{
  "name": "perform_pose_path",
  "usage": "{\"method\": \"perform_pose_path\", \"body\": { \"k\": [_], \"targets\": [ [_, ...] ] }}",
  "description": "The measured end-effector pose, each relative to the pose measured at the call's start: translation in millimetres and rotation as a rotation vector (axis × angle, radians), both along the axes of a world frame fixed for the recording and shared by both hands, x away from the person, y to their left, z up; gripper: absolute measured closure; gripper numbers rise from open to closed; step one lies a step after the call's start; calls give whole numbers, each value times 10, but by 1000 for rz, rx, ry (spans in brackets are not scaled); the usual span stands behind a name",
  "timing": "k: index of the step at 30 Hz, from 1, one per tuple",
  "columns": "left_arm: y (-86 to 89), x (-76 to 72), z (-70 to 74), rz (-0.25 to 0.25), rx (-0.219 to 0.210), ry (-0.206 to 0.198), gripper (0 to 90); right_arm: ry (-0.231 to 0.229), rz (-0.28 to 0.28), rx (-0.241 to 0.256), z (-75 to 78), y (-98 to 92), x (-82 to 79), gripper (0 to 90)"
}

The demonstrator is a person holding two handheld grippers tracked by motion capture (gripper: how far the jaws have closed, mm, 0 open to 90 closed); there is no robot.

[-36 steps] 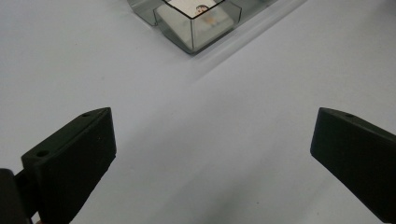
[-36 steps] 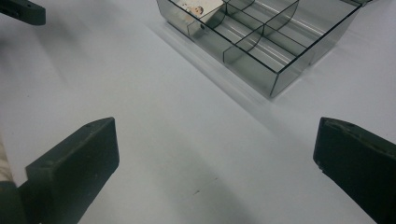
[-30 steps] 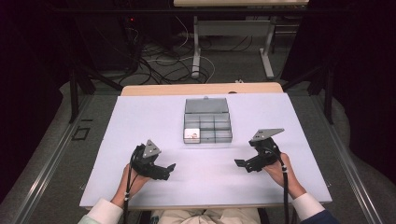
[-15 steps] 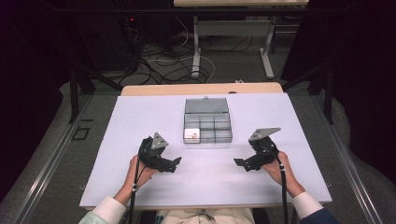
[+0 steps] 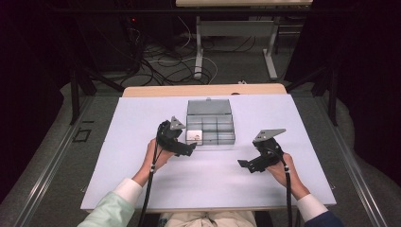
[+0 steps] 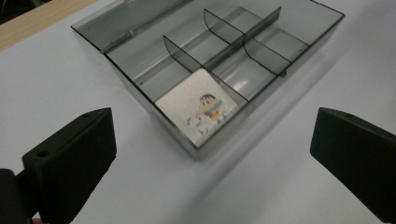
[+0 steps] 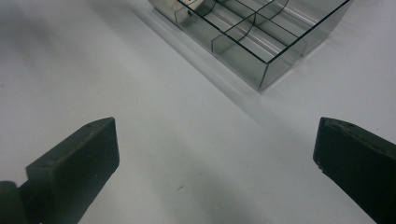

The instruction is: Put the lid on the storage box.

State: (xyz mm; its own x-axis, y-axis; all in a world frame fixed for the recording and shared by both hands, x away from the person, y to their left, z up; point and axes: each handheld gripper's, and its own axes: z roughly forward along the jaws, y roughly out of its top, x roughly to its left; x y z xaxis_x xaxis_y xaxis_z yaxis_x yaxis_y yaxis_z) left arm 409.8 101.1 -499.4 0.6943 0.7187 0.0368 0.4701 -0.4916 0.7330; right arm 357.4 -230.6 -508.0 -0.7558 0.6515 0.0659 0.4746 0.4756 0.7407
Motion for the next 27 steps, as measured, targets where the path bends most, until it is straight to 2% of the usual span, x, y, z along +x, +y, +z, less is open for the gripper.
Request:
{"method": "perform_pose_path", "body": {
  "k": [4,9,11,13,14,16,18,20,22,25,27],
  "targets": [
    [-79,179,35,10,8,5,0,-3,2,-5,0,3,5,0],
    [-215,346,36,-7,25,29,9,11,14,-12,-11,14,15,0],
    [-274,410,17,-9,29,30,30,2,19,-10,-16,15,16,0],
    [-324,460,-15,-9,35,35,83,6,18,-15,-10,8,14,0],
    [-350,482,-39,-4,29,40,97,1,34,-23,-12,-5,30,0],
    [-386,522,-78,-3,31,45,172,2,20,-15,-19,-5,28,0],
    [-434,566,-125,1,33,59,204,-1,15,-12,-26,-7,32,0],
    [-478,595,-171,6,41,68,283,-1,16,-12,-24,-6,30,0],
    [-527,637,-222,16,51,82,319,0,17,-18,-16,-8,27,0],
    [-584,677,-264,2,69,94,410,-2,19,-12,-25,-2,33,0],
    [-619,691,-285,-3,92,101,460,14,21,-17,-22,-1,32,1]
  ]
}}
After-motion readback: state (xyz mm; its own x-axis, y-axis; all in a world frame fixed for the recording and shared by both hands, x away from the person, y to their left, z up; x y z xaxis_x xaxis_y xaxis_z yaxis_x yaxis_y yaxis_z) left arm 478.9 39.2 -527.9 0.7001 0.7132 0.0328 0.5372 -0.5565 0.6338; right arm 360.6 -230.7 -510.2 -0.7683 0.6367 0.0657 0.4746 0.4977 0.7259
